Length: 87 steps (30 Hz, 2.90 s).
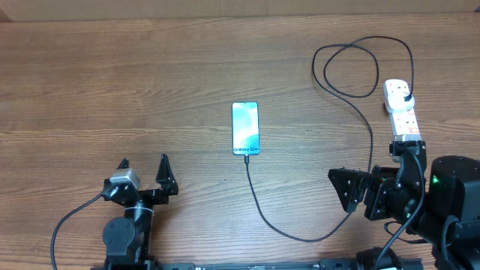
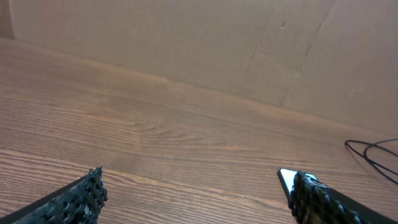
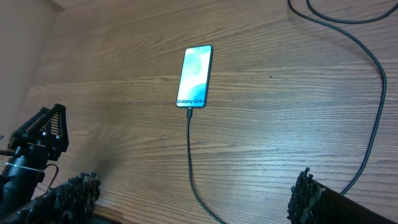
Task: Plug charger to phone and switch on socket
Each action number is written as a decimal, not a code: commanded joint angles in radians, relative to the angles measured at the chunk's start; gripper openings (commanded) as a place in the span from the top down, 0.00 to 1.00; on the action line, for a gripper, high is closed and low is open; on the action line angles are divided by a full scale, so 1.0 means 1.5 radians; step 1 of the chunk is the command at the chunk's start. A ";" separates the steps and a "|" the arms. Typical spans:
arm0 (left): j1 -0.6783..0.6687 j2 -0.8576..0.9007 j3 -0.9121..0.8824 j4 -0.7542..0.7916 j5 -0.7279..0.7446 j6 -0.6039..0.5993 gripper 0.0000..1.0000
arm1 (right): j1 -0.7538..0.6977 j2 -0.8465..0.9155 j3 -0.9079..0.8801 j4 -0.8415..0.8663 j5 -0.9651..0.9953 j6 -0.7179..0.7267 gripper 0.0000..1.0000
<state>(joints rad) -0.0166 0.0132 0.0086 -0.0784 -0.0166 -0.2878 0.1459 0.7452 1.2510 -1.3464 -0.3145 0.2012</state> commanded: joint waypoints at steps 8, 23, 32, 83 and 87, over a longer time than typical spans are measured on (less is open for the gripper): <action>0.007 -0.006 -0.003 0.001 -0.009 0.012 0.00 | 0.004 -0.002 0.009 0.003 -0.001 -0.006 0.00; 0.007 -0.006 -0.003 0.001 -0.009 0.012 0.00 | 0.004 -0.002 0.009 0.003 -0.001 -0.006 0.00; 0.007 -0.006 -0.003 0.001 -0.009 0.012 0.00 | 0.004 -0.029 -0.036 0.026 0.106 -0.016 0.00; 0.007 -0.006 -0.003 0.001 -0.009 0.012 0.00 | 0.004 -0.495 -0.829 0.858 0.004 0.005 0.00; 0.007 -0.006 -0.003 0.001 -0.009 0.012 0.00 | 0.004 -0.495 -0.829 0.859 0.004 0.005 0.00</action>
<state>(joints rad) -0.0166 0.0132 0.0086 -0.0788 -0.0200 -0.2848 0.1459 0.0109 0.0185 -0.0635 -0.3099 0.2062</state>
